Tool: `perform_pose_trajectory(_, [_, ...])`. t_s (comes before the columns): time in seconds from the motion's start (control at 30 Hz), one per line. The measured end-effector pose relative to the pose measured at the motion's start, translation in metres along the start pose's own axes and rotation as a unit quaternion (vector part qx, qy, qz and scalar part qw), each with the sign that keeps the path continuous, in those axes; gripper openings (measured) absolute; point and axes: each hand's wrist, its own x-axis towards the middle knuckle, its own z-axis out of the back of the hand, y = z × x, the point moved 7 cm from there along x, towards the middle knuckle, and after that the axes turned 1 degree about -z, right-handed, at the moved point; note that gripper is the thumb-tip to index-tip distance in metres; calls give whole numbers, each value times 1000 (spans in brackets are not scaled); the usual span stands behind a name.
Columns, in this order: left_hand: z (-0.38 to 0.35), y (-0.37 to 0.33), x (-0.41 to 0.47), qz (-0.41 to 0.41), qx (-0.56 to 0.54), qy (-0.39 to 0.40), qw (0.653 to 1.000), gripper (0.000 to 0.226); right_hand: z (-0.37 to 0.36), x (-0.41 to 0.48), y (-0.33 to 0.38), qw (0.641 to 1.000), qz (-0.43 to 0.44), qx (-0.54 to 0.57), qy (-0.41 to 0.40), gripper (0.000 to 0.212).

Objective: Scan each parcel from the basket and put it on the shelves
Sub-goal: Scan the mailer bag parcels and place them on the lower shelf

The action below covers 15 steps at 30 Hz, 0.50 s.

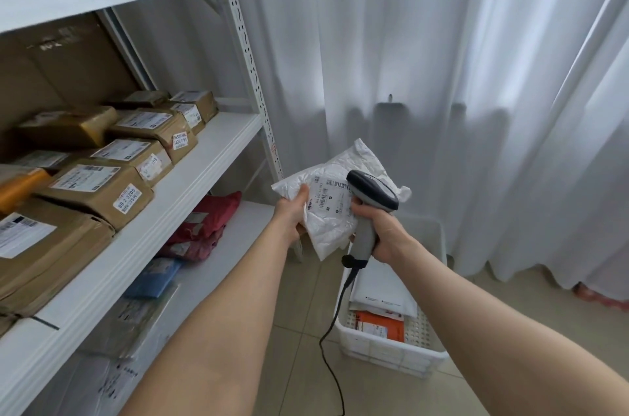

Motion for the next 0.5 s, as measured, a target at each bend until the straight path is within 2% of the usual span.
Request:
perform_pose_trajectory(0.13, [2, -2, -5, 23, 15, 72, 997, 32, -1, -6, 5, 999, 26, 0, -41, 22])
perform_pose_trajectory(0.27, [-3, 7, -16, 94, 49, 136, 985, 33, -1, -12, 13, 996, 54, 1, -67, 20])
perform_pose_trajectory(0.37, [0, 7, -13, 76, 37, 95, 992, 39, -5, -16, 18, 997, 55, -14, -48, 20])
perform_pose_trajectory(0.5, [7, 3, -10, 24, 17, 20, 999, 31, -5, -17, 22, 995, 52, -75, -37, 22])
